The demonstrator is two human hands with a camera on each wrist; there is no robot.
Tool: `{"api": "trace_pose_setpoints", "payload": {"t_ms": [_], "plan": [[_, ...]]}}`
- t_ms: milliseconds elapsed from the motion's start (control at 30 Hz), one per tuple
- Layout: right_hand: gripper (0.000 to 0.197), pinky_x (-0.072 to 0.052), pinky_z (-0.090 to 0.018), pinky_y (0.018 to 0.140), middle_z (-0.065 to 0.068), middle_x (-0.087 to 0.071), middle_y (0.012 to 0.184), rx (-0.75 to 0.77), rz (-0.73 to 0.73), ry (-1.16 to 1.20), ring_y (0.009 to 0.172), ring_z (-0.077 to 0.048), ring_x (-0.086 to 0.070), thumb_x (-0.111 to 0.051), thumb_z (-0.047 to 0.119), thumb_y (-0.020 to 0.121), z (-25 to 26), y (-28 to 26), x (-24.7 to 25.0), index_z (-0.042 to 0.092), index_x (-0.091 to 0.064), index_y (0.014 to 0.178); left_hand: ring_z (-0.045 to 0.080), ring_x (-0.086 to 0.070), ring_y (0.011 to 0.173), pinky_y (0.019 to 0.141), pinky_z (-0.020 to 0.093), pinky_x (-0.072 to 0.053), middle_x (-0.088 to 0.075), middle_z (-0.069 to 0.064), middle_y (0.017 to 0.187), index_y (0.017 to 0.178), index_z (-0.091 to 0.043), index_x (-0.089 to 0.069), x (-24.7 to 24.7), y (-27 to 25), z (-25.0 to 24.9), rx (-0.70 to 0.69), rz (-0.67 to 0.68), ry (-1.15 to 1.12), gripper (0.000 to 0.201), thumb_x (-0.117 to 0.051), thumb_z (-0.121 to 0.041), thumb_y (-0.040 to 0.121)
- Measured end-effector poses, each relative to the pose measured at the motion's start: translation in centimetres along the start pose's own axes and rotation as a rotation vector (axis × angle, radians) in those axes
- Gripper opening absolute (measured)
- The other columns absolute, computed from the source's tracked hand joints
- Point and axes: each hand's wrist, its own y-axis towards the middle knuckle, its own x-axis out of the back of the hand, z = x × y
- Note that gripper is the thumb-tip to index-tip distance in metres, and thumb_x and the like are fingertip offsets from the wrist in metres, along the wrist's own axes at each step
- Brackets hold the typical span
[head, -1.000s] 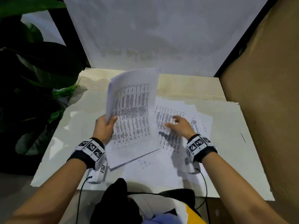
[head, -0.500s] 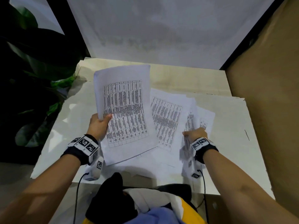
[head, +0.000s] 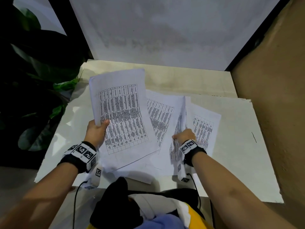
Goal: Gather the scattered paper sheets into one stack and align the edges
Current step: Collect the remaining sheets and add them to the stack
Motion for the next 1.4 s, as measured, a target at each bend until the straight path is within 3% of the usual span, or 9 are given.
{"api": "trace_pose_setpoints", "payload": {"t_ms": [267, 433, 533, 633, 733, 900, 1000, 1233, 1400], "plan": [[0.074, -0.041, -0.039, 0.097, -0.024, -0.045, 0.136, -0.059, 0.085, 0.098, 0.125, -0.037, -0.045, -0.076, 0.018, 0.072, -1.6, 1.0, 5.1, -0.012, -0.037, 0.127, 0.021, -0.039, 0.053, 0.048, 0.028, -0.036, -0.04, 0.007, 0.062, 0.09, -0.003, -0.047, 1.2, 0.3, 0.5, 0.008, -0.013, 0.005, 0.022, -0.053, -0.025, 0.089], [0.068, -0.043, -0.041, 0.095, -0.024, -0.05, 0.13, -0.149, -0.098, 0.038, 0.118, -0.038, -0.049, -0.077, 0.024, 0.07, -2.9, 2.0, 6.1, -0.006, -0.045, 0.123, 0.02, -0.037, 0.051, 0.048, 0.028, -0.035, -0.038, 0.006, 0.06, 0.087, -0.003, -0.047, 1.3, 0.1, 0.8, 0.01, 0.007, 0.034, 0.021, -0.053, -0.023, 0.089], [0.07, -0.036, -0.047, 0.103, -0.022, -0.036, 0.135, -0.283, -0.212, -0.165, 0.121, -0.039, -0.038, -0.075, 0.039, 0.068, -4.3, 2.0, 6.1, 0.005, -0.048, 0.123, 0.02, -0.038, 0.052, 0.049, 0.029, -0.036, -0.039, 0.007, 0.06, 0.089, -0.002, -0.048, 1.2, 0.0, 0.7, -0.001, 0.018, 0.026, 0.02, -0.052, -0.021, 0.089], [0.087, -0.038, -0.048, 0.101, -0.024, -0.022, 0.139, -0.322, -0.239, -0.051, 0.119, -0.043, -0.039, -0.077, 0.032, 0.069, -5.0, 1.9, 5.5, 0.009, -0.028, 0.136, 0.021, -0.038, 0.052, 0.048, 0.029, -0.036, -0.039, 0.007, 0.06, 0.088, -0.002, -0.048, 1.0, 0.0, 0.5, -0.011, 0.025, 0.027, 0.02, -0.052, -0.022, 0.09], [0.097, -0.043, -0.047, 0.094, -0.028, -0.032, 0.139, -0.288, -0.261, 0.146, 0.119, -0.042, -0.045, -0.076, 0.012, 0.071, -4.9, 2.1, 5.3, 0.003, -0.009, 0.141, 0.021, -0.036, 0.05, 0.047, 0.027, -0.033, -0.036, 0.007, 0.057, 0.085, -0.002, -0.046, 0.6, 0.0, 0.4, -0.019, 0.022, 0.041, 0.022, -0.053, -0.022, 0.089], [0.065, -0.049, -0.04, 0.087, -0.026, -0.056, 0.124, -0.13, -0.126, 0.116, 0.097, -0.032, -0.059, -0.075, 0.016, 0.073, -4.8, 2.3, 4.4, -0.009, -0.043, 0.125, 0.02, -0.035, 0.05, 0.047, 0.027, -0.032, -0.035, 0.007, 0.058, 0.087, -0.002, -0.046, -0.3, -0.2, 0.0, -0.024, 0.043, 0.028, 0.022, -0.052, -0.023, 0.089], [0.06, -0.047, -0.036, 0.078, -0.027, -0.058, 0.108, -0.034, -0.118, 0.111, 0.098, -0.03, -0.059, -0.071, 0.018, 0.078, -4.2, 1.9, 4.6, -0.012, -0.044, 0.123, 0.02, -0.034, 0.05, 0.047, 0.025, -0.032, -0.035, 0.007, 0.058, 0.083, -0.003, -0.045, -0.5, -0.2, -0.1, -0.031, 0.054, 0.036, 0.023, -0.052, -0.024, 0.089], [0.026, -0.044, -0.036, 0.073, -0.029, -0.064, 0.106, 0.24, -0.462, 0.179, 0.096, -0.039, -0.061, -0.062, 0.01, 0.084, -1.8, 0.6, 11.2, -0.01, -0.061, 0.101, 0.021, -0.037, 0.054, 0.05, 0.027, -0.032, -0.038, 0.009, 0.06, 0.084, -0.002, -0.047, -0.6, -0.1, -0.5, -0.051, 0.028, 0.032, 0.023, -0.053, -0.024, 0.089], [0.017, -0.037, -0.029, 0.068, -0.012, -0.059, 0.087, 0.426, -0.575, 0.256, 0.081, -0.019, -0.051, -0.064, 0.01, 0.081, -0.2, -1.5, 16.4, -0.004, -0.063, 0.091, 0.02, -0.034, 0.051, 0.049, 0.027, -0.031, -0.035, 0.007, 0.058, 0.077, -0.005, -0.043, -0.9, -0.2, -0.9, -0.071, 0.047, 0.001, 0.024, -0.053, -0.023, 0.089]]}}
